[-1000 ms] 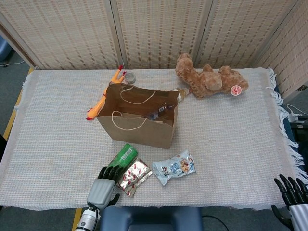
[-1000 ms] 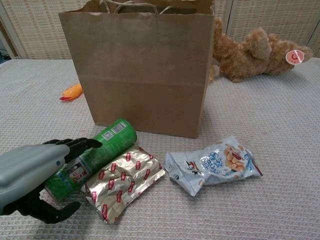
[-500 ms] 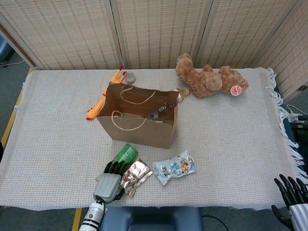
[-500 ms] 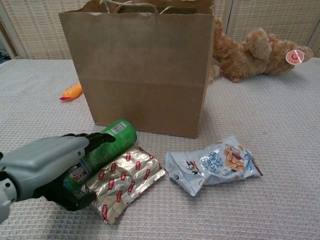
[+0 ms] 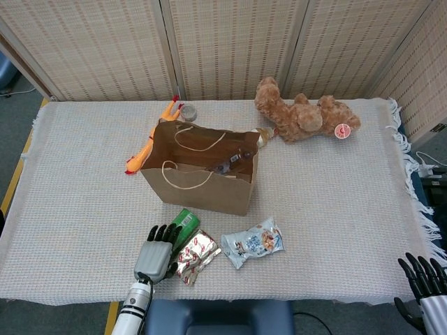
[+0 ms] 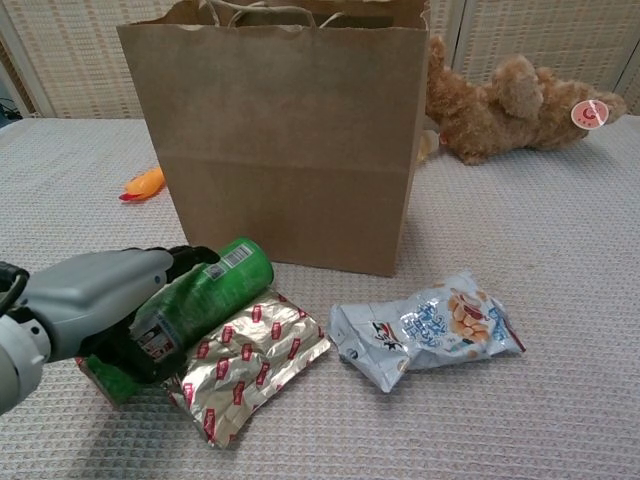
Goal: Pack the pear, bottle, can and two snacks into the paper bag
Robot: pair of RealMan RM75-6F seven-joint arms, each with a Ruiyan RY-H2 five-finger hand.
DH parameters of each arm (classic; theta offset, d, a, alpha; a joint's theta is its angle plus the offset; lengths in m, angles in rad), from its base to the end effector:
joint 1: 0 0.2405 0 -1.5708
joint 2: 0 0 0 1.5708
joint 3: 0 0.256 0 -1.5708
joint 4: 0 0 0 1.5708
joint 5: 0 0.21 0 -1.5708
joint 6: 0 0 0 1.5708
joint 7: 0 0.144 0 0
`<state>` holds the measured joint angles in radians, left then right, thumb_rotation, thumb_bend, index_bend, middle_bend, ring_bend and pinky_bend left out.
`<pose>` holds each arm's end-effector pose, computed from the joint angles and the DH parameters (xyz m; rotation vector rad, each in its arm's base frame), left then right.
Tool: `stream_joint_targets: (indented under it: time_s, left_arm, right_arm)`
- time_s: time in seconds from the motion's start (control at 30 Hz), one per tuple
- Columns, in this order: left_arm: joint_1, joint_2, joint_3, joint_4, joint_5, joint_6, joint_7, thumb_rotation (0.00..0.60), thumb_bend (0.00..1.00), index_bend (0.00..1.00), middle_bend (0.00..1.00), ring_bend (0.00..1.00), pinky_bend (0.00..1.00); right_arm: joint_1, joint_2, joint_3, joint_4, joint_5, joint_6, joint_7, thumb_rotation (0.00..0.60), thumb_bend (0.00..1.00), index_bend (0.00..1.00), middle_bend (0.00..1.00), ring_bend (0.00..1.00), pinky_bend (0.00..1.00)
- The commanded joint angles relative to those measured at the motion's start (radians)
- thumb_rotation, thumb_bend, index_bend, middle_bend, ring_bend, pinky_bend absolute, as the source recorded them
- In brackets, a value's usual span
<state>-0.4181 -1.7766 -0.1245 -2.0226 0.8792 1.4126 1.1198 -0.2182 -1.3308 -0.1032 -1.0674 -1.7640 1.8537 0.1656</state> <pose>-0.1109 0.2020 -0.0362 -1.7238 -1.1270 -0.6529 -0.3645 -0.0404 0.1456 1.4719 -0.7574 0.8712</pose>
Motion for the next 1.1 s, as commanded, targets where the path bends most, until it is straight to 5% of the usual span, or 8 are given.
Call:
stream_joint_targets:
  time_s: [0.03,1.1]
  left_arm:
    - [-0.015,0.012,-0.011,0.009,-0.029,0.007,0.003,0.6,0.37,0.0,0.0,0.0,0.0]
    - [-0.181,0.049,-0.036,0.06,-0.302,0.054,0.085,0.6,0.35,0.0,0.0,0.0,0.01]
  right_arm:
    - [0.0,0.0,0.0,0.0,0.0,0.0,0.0,0.6,0.23,0.0,0.0,0.0,0.0]
    - [-0.001,0.0,0.0,-0.003,0.002,-0.001,-0.002,0.6,0.23,0.0,0.0,0.0,0.0]
